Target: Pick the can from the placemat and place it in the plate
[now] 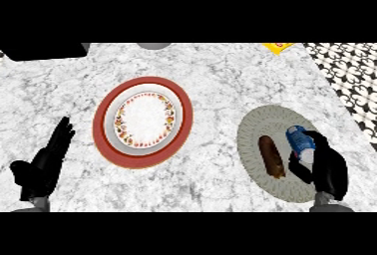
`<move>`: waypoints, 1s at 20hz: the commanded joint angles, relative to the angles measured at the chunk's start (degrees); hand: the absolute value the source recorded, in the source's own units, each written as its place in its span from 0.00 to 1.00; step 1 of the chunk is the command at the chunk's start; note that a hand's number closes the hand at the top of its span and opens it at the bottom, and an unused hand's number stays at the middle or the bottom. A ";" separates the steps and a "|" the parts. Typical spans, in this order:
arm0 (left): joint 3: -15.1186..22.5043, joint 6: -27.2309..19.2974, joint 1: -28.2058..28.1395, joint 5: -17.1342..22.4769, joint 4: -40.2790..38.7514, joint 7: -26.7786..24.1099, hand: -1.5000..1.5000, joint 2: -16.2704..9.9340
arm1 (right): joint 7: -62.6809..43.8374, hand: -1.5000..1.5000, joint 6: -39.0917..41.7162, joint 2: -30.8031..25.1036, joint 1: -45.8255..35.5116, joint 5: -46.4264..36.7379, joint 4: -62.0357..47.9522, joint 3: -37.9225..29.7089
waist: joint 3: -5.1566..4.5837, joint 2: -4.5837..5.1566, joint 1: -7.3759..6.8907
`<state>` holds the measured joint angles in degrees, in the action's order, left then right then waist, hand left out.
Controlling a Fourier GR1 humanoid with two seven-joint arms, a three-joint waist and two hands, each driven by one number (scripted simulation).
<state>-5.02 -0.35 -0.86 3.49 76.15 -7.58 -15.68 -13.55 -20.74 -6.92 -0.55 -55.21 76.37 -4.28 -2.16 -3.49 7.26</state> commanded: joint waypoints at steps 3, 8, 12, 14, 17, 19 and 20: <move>0.60 0.46 -0.38 0.08 0.69 -0.04 0.50 0.38 | -10.39 1.00 -6.50 6.70 5.17 -10.78 12.56 9.21 | 1.27 0.91 -1.30; 0.94 1.29 0.14 0.26 1.22 0.23 0.50 0.11 | -21.17 1.00 -8.05 6.85 6.10 -21.25 23.51 18.38 | 1.44 1.43 -2.93; 1.36 1.85 0.45 0.34 1.66 0.49 0.50 0.08 | -31.99 1.00 -3.35 6.89 5.99 -29.16 30.76 27.55 | 1.53 1.78 -4.44; 1.60 2.58 1.90 0.60 2.02 0.30 0.50 -0.02 | -39.28 1.00 0.05 6.90 4.17 -33.60 33.78 32.69 | 1.65 2.26 -5.33; 3.23 1.66 2.11 -0.69 2.46 0.54 0.50 1.32 | -49.72 1.00 6.27 6.91 0.29 -39.69 35.58 40.07 | 1.75 2.62 -6.68; 3.29 2.16 3.00 -0.68 2.82 2.17 0.50 0.58 | -56.87 1.00 11.84 6.91 -2.88 -42.58 35.59 45.48 | 1.88 2.92 -7.42; 3.30 2.75 4.34 -0.35 1.56 1.50 0.50 0.83 | -60.17 1.00 11.96 6.91 -7.04 -41.60 32.25 46.68 | 1.86 3.35 -8.16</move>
<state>-2.39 1.75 1.58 3.27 78.15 -6.64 -14.98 -59.44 -14.66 -0.16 -0.64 -92.68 109.63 34.51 -0.44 -0.90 0.87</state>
